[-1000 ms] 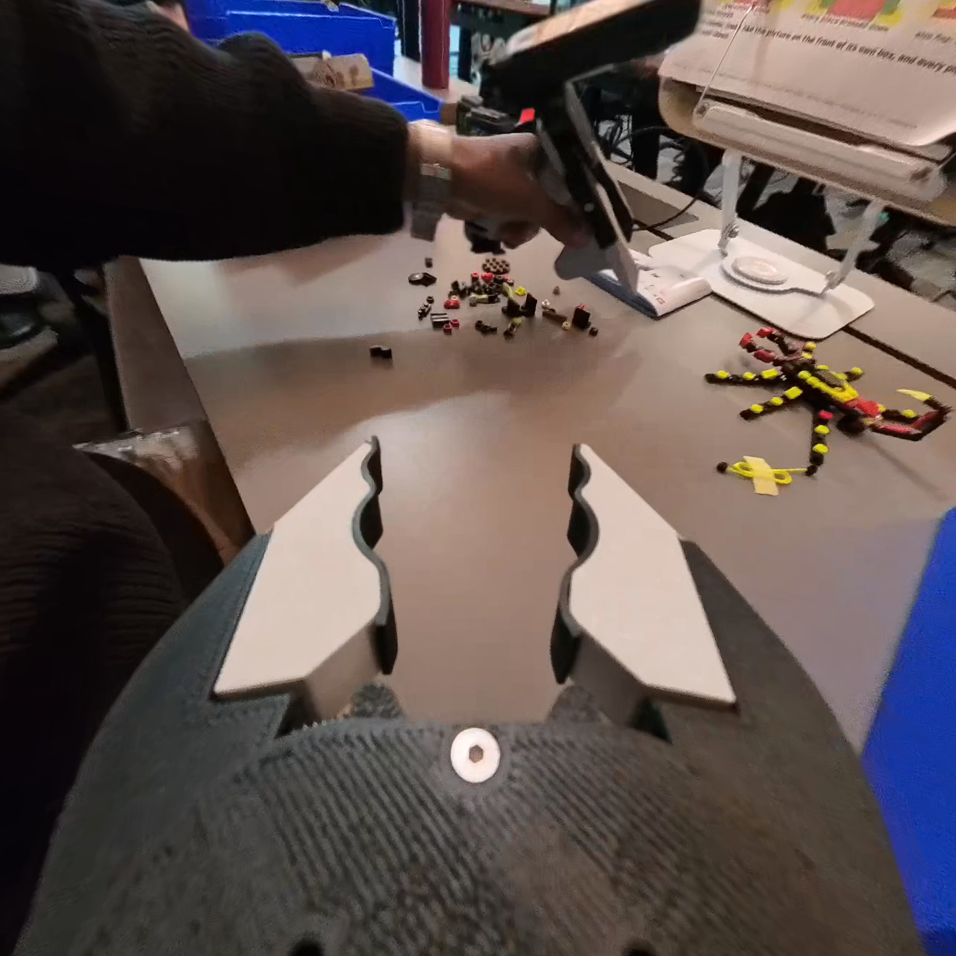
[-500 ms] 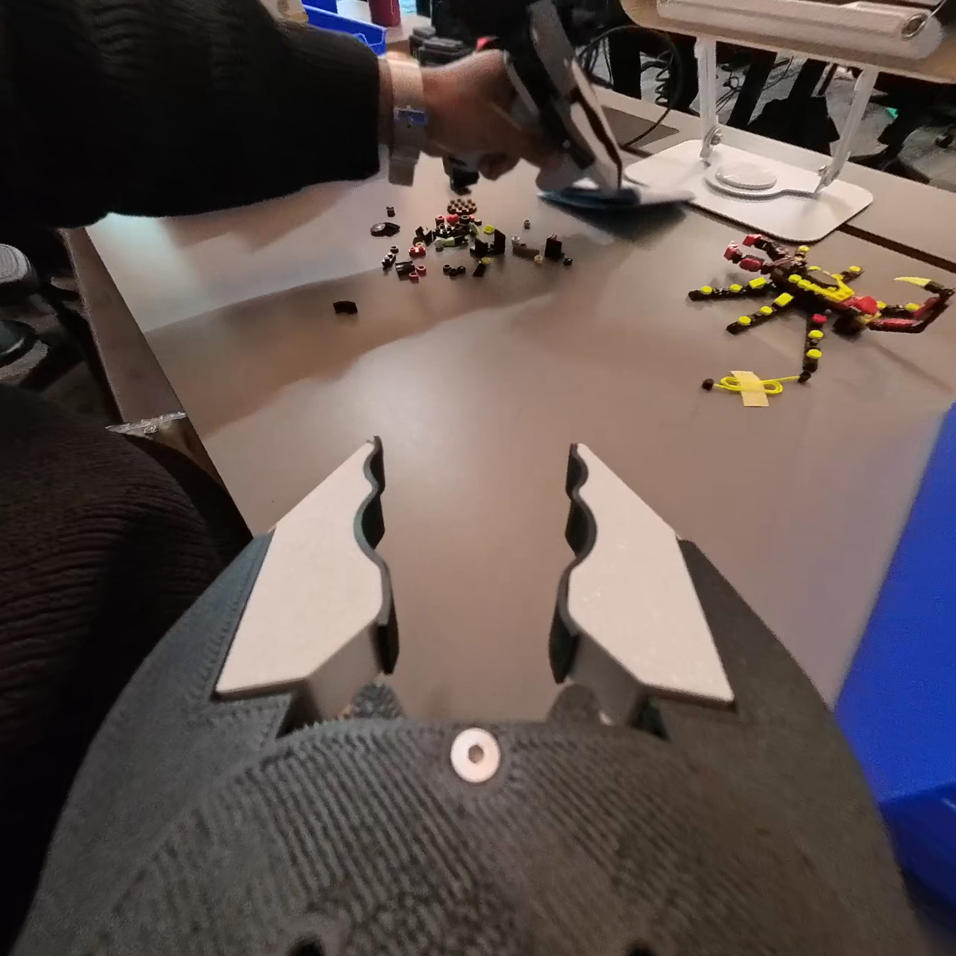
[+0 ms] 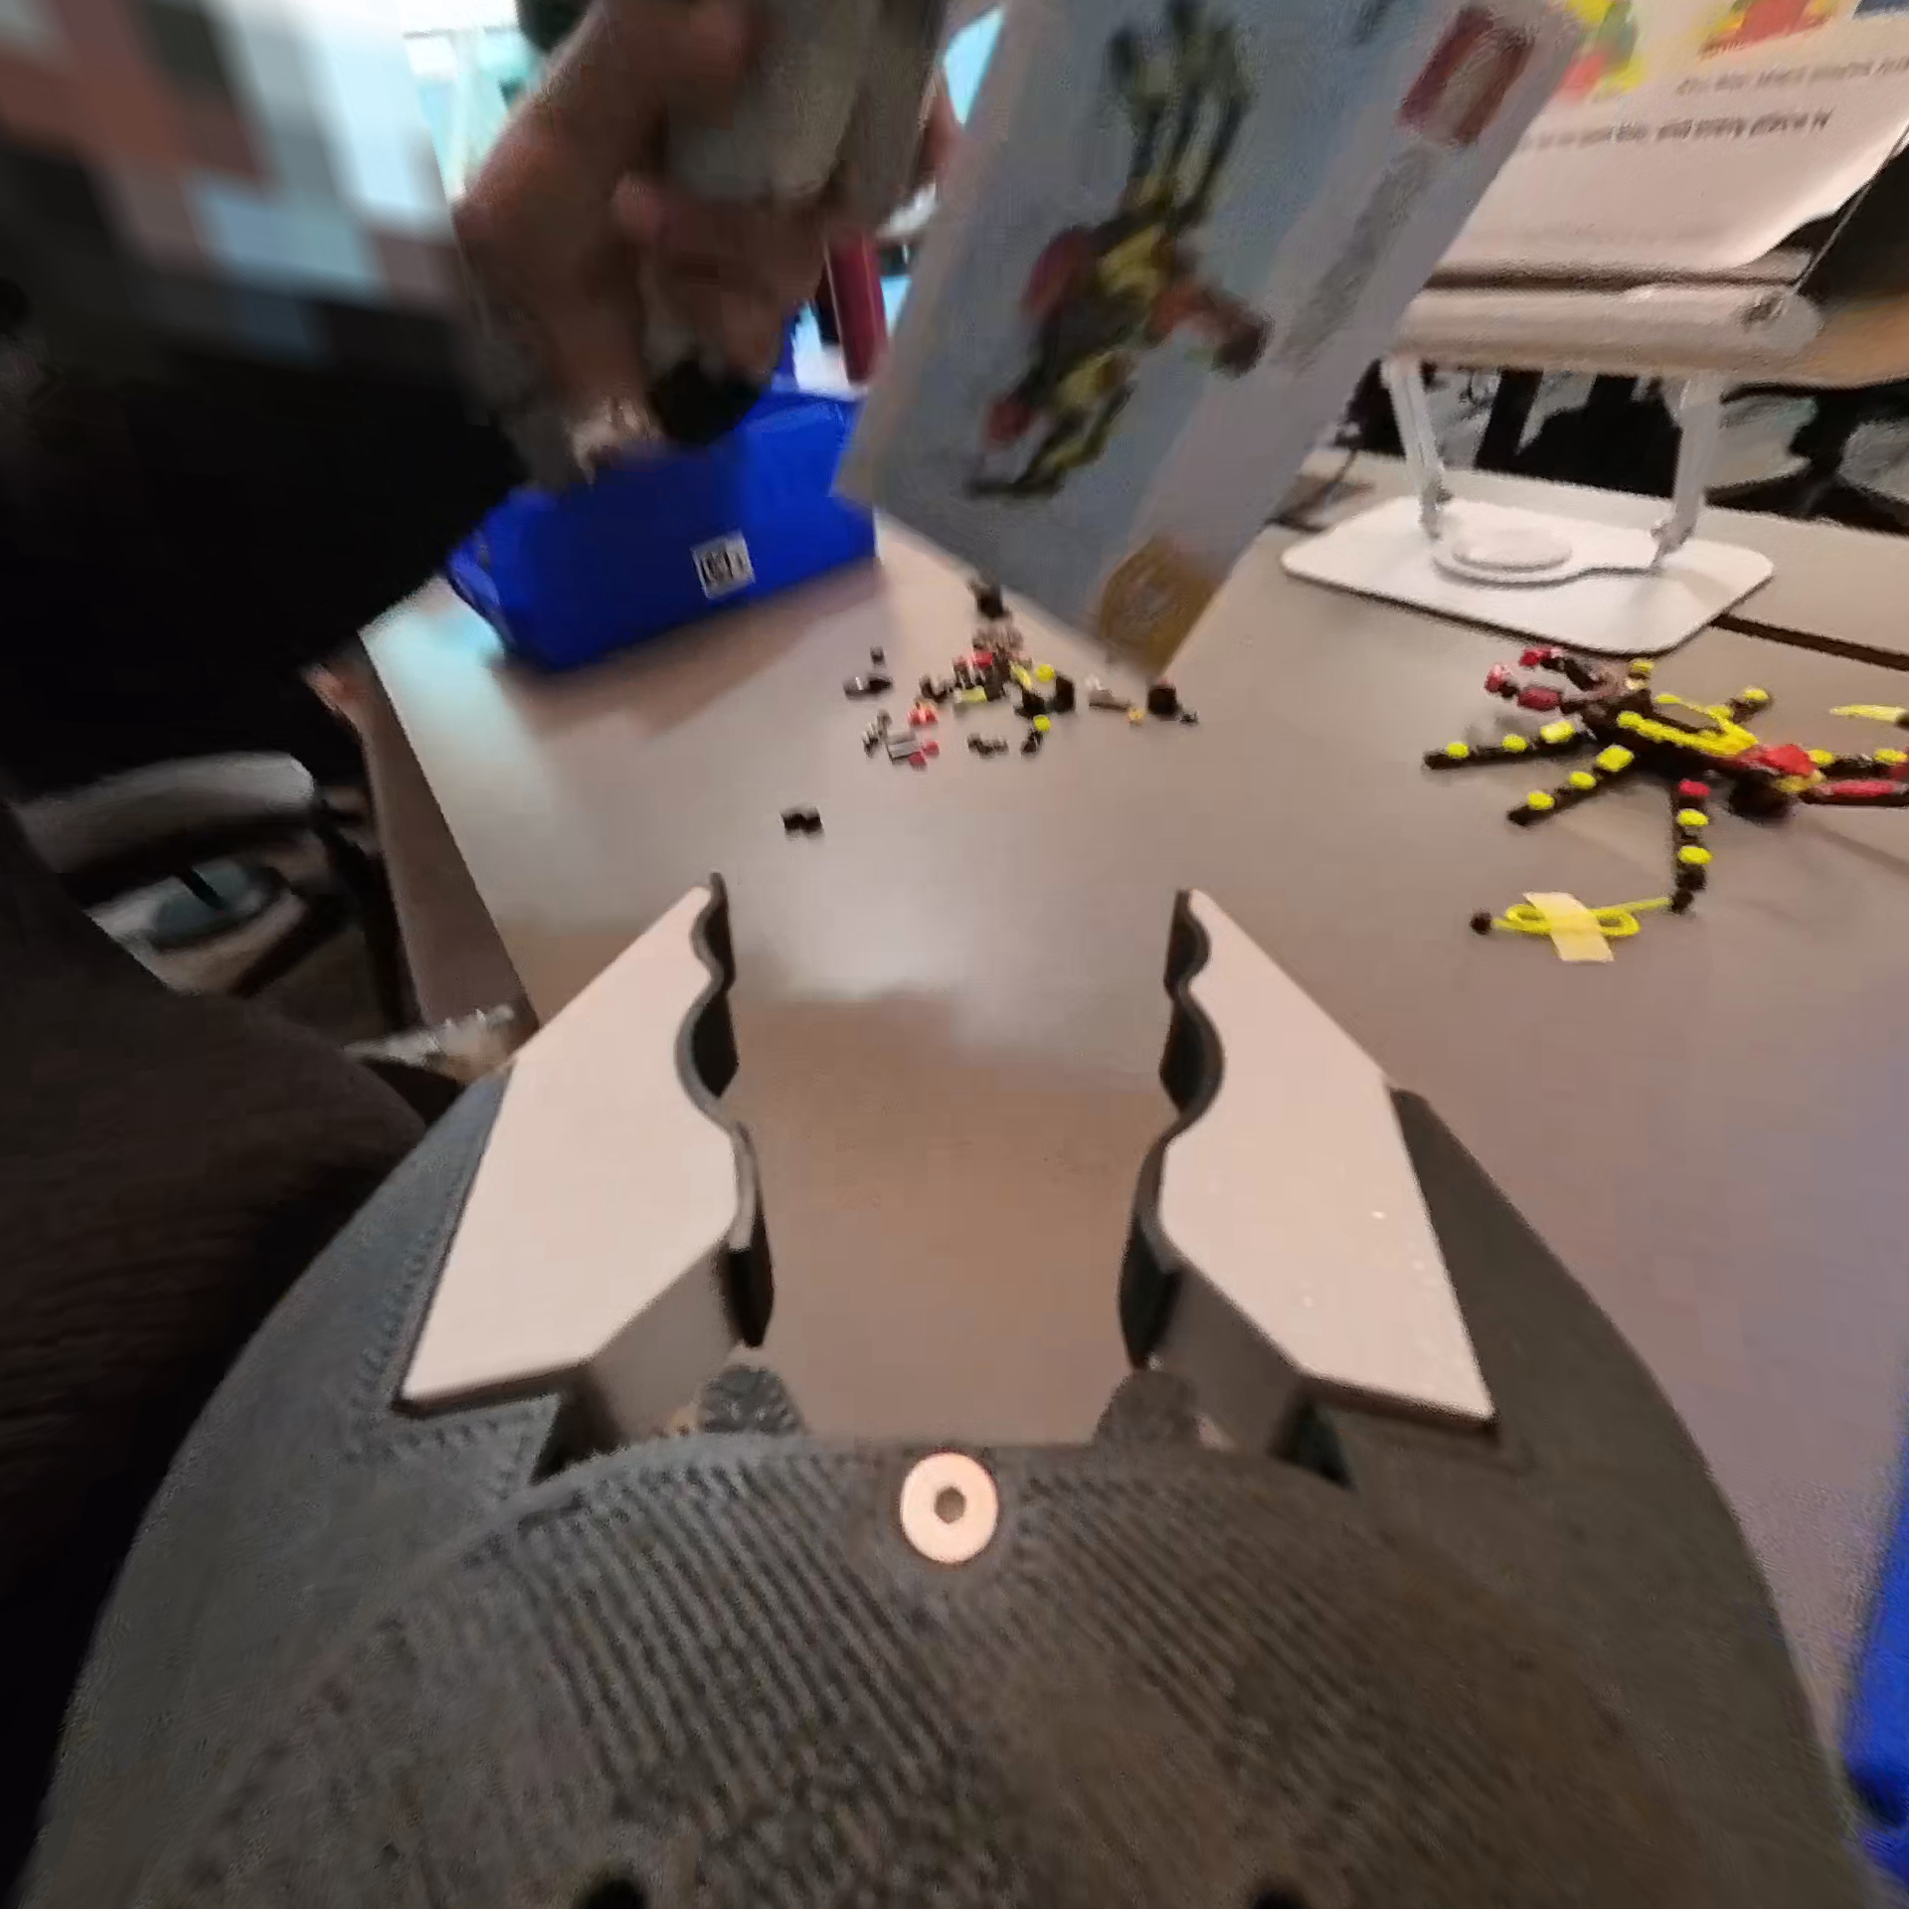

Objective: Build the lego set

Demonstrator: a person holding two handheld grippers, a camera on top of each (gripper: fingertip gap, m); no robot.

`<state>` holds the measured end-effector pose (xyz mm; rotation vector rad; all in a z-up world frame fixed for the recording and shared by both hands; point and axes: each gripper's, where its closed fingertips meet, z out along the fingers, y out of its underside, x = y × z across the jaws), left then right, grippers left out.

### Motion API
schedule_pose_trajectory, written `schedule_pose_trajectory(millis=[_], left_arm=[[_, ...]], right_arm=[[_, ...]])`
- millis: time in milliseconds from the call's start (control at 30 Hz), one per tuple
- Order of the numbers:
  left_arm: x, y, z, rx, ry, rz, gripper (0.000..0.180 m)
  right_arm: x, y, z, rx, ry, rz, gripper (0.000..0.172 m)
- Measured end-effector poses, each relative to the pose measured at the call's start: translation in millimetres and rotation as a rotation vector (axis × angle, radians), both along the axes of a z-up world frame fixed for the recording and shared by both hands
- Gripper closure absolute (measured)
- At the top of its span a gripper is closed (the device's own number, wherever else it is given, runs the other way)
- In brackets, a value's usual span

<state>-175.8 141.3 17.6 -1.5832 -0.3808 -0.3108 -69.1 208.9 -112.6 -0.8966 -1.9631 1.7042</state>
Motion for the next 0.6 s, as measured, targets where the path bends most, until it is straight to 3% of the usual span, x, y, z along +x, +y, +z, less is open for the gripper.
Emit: schedule_pose_trajectory(millis=[100,200,267,300,333,367,467,600], left_arm=[[64.7,3.8,7.8,0.149,-0.088,-0.225,0.18],[103.6,8.6,-3.6,0.208,-0.177,-0.354,0.18],[111.5,13.5,-16.4,0.225,-0.239,-0.358,0.18],[113.0,14.9,-21.3,0.24,-0.278,-0.358,0.18],[111.4,16.4,-26.9,0.247,-0.317,-0.343,0.18],[108.3,17.2,-32.0,0.255,-0.345,-0.32,0.18],[101.3,16.4,-44.9,0.267,-0.402,-0.27,0.18],[90.9,10.1,-58.2,0.26,-0.404,-0.183,0.18]], right_arm=[[4.2,-0.9,21.4,-0.14,0.028,0.049,0.078],[19.4,-10.2,32.8,-0.213,0.038,0.171,0.074],[35.9,-24.1,36.3,-0.244,0.021,0.29,0.089],[41.8,-29.7,37.4,-0.257,0.011,0.33,0.107],[48.0,-34.5,37.4,-0.26,0.0,0.37,0.138],[54.7,-38.1,38.3,-0.268,-0.005,0.414,0.154],[54.5,-35.2,37.4,-0.276,-0.021,0.415,0.172],[43.4,-23.4,32.9,-0.291,-0.06,0.355,0.172]])
